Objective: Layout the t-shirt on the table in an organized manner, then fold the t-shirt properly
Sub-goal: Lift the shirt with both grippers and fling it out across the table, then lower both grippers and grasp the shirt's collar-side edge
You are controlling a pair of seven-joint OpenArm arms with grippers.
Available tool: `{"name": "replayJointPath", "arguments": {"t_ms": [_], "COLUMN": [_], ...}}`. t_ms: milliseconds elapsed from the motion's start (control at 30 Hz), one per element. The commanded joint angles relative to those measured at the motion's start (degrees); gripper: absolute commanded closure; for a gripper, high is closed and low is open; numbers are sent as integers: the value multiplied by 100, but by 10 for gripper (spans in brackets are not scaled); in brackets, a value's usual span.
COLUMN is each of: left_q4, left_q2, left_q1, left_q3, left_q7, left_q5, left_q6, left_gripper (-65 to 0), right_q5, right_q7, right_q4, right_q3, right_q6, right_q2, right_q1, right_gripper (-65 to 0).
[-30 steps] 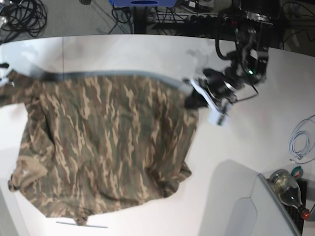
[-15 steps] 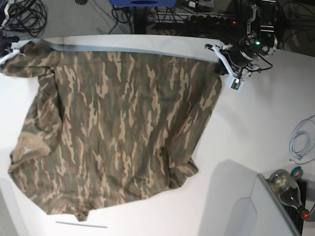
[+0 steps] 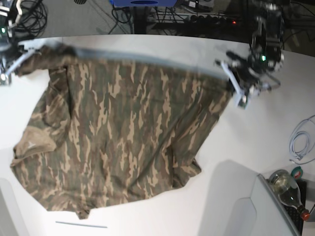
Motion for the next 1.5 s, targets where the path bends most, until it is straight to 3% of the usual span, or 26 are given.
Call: {"name": "replayJointPath", "arguments": {"t_ms": [0, 100, 200, 400, 467, 567, 733, 800, 867, 933, 1033, 1067, 1267, 1467], "left_q4": [31, 22, 181, 620, 629, 541, 550, 541, 506, 506, 506, 506, 541, 506], "left_q2": [-45, -36, -36, 16, 16, -1, 69, 289, 465, 509, 509, 509, 491, 491], "left_q1": [-178, -258, 164, 824, 833, 569, 173, 173, 208, 305, 419, 437, 569, 622], "left_q3": [173, 533, 182, -1067, -1199, -829, 15, 102, 76, 32, -47, -73, -126, -126], "left_q7": [210, 641, 518, 509, 509, 527, 545, 545, 545, 545, 545, 545, 545, 545], "left_q5": [225, 744, 797, 797, 814, 885, 1254, 1474, 1658, 1720, 1720, 1720, 1764, 1764], "left_q6": [20, 20, 20, 2, 2, 2, 20, 20, 11, 11, 11, 11, 11, 11], "left_gripper": [0, 0, 0, 0, 0, 0, 0, 0, 0, 0, 0, 0, 0, 0], "right_q5": [-245, -922, -940, -940, -940, -940, -887, -448, -26, -78, -553, -694, -817, -799], "right_q7": [-94, -173, 47, 64, 64, 64, -182, -331, -489, -621, -788, -788, -815, -780], "right_q4": [15, -38, 59, 41, -38, -205, -302, -258, 32, 323, 428, 428, 446, 586], "right_q3": [14, 287, 691, 770, 761, 735, 542, 594, 577, 225, -751, -953, -1858, -2324], "right_q6": [-87, -60, -43, -43, -43, -25, 678, 1241, 1689, 1751, 1777, 1777, 2010, 2010], "right_q2": [70, -97, -291, -343, -352, -326, -352, -502, -730, -985, -1029, -1047, -1056, -1126], "right_q1": [168, 388, 361, 194, 229, 528, 985, 1082, 1065, 959, 748, 713, 432, 203], "right_gripper": [0, 0, 0, 0, 0, 0, -2, -3, -47, -149, -363, -402, -414, -353]}}
